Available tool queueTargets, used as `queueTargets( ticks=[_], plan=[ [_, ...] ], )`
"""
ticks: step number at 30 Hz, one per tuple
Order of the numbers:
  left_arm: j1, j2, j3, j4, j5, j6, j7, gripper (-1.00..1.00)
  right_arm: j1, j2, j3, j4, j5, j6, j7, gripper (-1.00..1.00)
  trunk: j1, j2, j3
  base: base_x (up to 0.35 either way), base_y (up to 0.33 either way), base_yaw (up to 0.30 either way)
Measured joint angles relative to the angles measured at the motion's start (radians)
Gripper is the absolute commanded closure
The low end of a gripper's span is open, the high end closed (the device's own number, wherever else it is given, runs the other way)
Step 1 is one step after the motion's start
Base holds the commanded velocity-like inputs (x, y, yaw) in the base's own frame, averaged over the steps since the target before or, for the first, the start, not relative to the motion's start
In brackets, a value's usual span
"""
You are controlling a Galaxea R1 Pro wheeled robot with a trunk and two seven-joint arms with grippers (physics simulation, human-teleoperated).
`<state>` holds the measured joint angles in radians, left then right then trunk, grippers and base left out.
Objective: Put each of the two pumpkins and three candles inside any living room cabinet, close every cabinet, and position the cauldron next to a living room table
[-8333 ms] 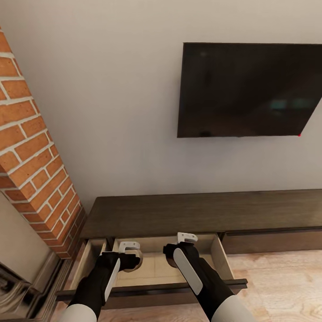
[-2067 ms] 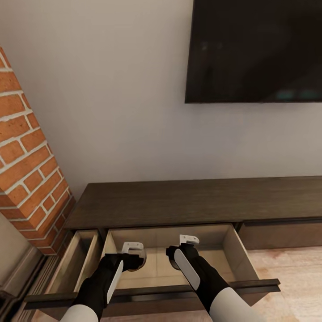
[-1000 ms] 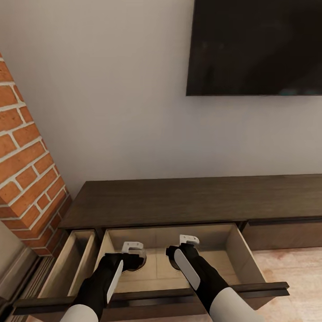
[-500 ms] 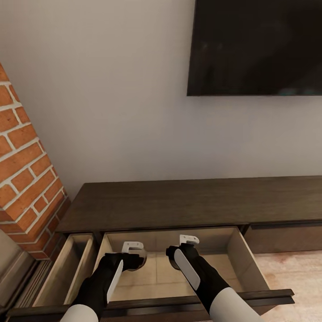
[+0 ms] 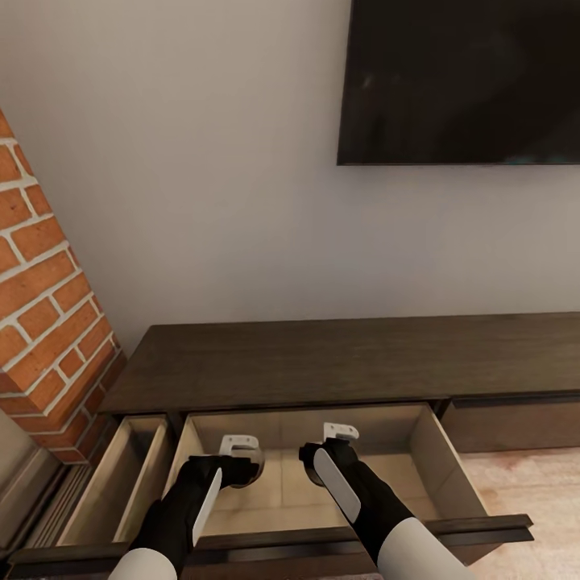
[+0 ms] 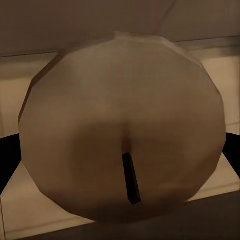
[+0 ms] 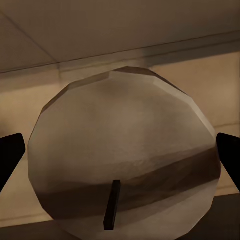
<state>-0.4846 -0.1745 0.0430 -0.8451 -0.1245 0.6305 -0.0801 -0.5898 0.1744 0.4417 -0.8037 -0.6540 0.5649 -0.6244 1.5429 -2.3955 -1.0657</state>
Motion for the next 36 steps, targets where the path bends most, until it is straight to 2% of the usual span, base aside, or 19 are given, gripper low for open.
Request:
queueTargets(
  ticks=[6, 19, 20, 26, 27, 36],
  plan=[
    [0.0, 0.0, 0.0, -0.002, 0.001, 0.0, 0.0, 1.0, 0.0, 0.0, 0.0, 0.0, 0.0, 0.0, 0.0, 1.0, 0.023, -0.042, -0.019, 0.0, 0.0, 0.0],
    [0.0, 0.0, 0.0, -0.017, 0.002, 0.022, -0.002, 1.0, -0.004, 0.0, 0.0, 0.0, -0.002, 0.002, 0.0, 1.0, 0.023, -0.042, -0.019, 0.0, 0.0, 0.0],
    [0.0, 0.0, 0.0, -0.017, 0.002, 0.023, -0.002, 1.0, -0.005, 0.0, 0.0, 0.0, -0.002, 0.002, 0.0, -1.0, 0.023, -0.042, -0.019, 0.0, 0.0, 0.0],
    [0.0, 0.0, 0.0, -0.017, 0.002, 0.028, -0.002, 1.0, -0.005, 0.0, 0.0, 0.0, -0.003, 0.003, 0.0, -1.0, 0.023, -0.042, -0.019, 0.0, 0.0, 0.0],
    [0.0, 0.0, 0.0, -0.017, 0.002, 0.028, -0.002, -1.0, -0.005, 0.0, 0.0, 0.0, -0.003, 0.003, 0.0, -1.0, 0.023, -0.042, -0.019, 0.0, 0.0, 0.0],
    [0.0, 0.0, 0.001, -0.021, 0.011, 0.03, -0.001, -1.0, -0.005, 0.0, 0.0, 0.0, -0.002, 0.004, 0.0, -1.0, 0.019, -0.036, -0.016, 0.0, 0.0, 0.0]
  ],
)
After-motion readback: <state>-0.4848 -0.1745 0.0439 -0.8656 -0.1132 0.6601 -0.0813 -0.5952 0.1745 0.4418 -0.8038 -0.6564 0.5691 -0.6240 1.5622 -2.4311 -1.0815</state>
